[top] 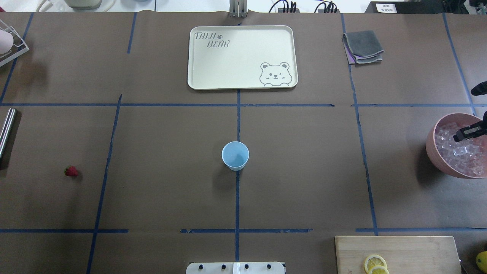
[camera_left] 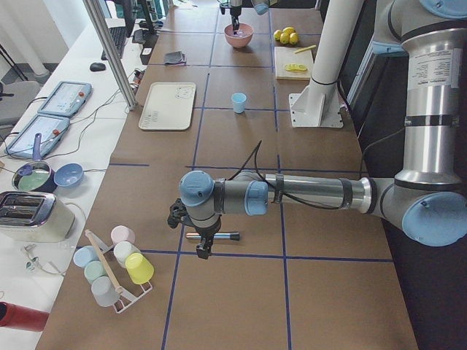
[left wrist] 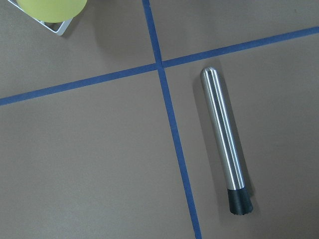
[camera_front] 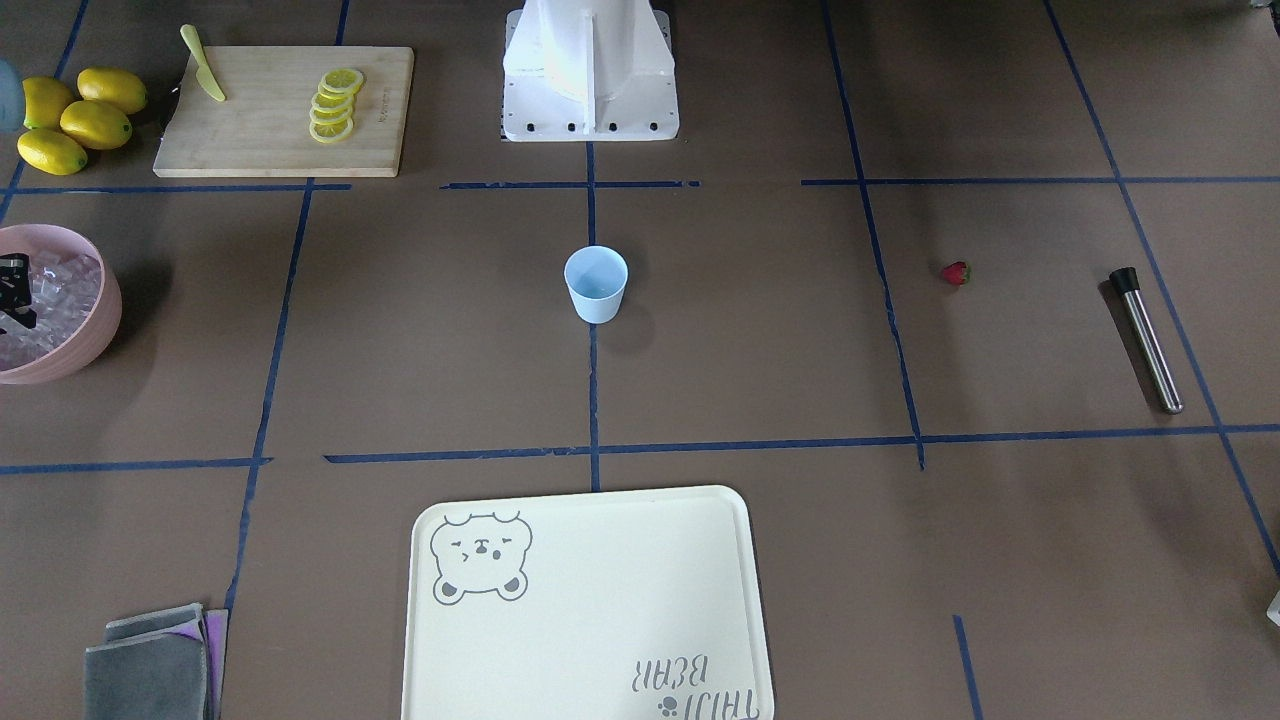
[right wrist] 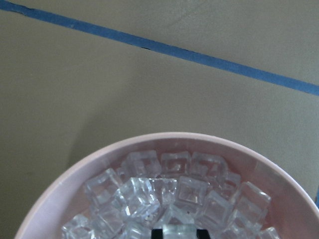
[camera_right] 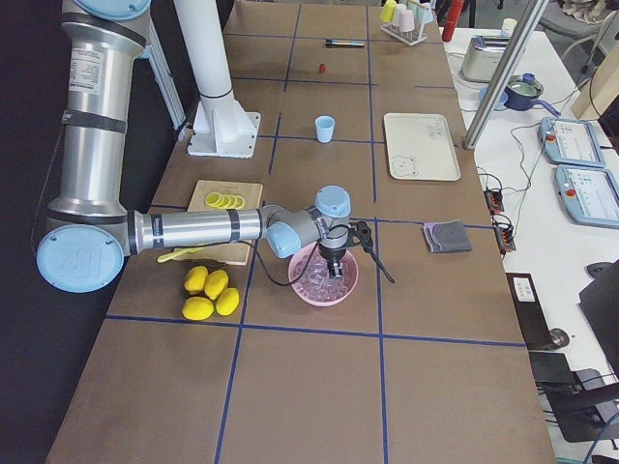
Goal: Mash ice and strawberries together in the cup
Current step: 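Close the right gripper on an ice cube and lift it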
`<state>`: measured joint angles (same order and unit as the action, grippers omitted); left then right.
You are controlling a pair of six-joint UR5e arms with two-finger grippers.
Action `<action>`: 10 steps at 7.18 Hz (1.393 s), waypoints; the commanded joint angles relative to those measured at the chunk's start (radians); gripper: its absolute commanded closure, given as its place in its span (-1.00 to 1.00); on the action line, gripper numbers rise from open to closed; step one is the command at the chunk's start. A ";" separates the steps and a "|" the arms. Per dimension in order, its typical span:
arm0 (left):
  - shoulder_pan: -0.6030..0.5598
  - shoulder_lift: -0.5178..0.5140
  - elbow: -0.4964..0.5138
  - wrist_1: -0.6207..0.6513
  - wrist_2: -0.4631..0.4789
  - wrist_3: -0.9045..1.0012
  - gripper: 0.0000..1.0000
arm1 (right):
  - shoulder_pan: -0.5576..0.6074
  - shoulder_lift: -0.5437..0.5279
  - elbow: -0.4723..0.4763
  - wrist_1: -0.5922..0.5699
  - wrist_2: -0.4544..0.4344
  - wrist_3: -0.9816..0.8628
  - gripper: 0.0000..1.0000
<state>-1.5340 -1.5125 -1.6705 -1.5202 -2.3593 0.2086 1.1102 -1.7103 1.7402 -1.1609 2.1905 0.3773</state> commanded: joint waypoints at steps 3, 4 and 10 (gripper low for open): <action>0.000 0.000 0.000 0.002 0.000 0.002 -1.00 | 0.109 0.043 0.027 -0.011 0.081 0.000 1.00; 0.000 0.000 0.000 0.002 0.000 0.002 -1.00 | 0.143 0.063 0.047 -0.014 0.138 0.002 0.93; 0.000 -0.001 -0.008 0.000 -0.005 0.000 -1.00 | -0.087 0.427 0.107 -0.345 0.040 0.259 1.00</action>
<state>-1.5337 -1.5134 -1.6737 -1.5201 -2.3624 0.2099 1.0801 -1.3826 1.8428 -1.4045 2.2609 0.6127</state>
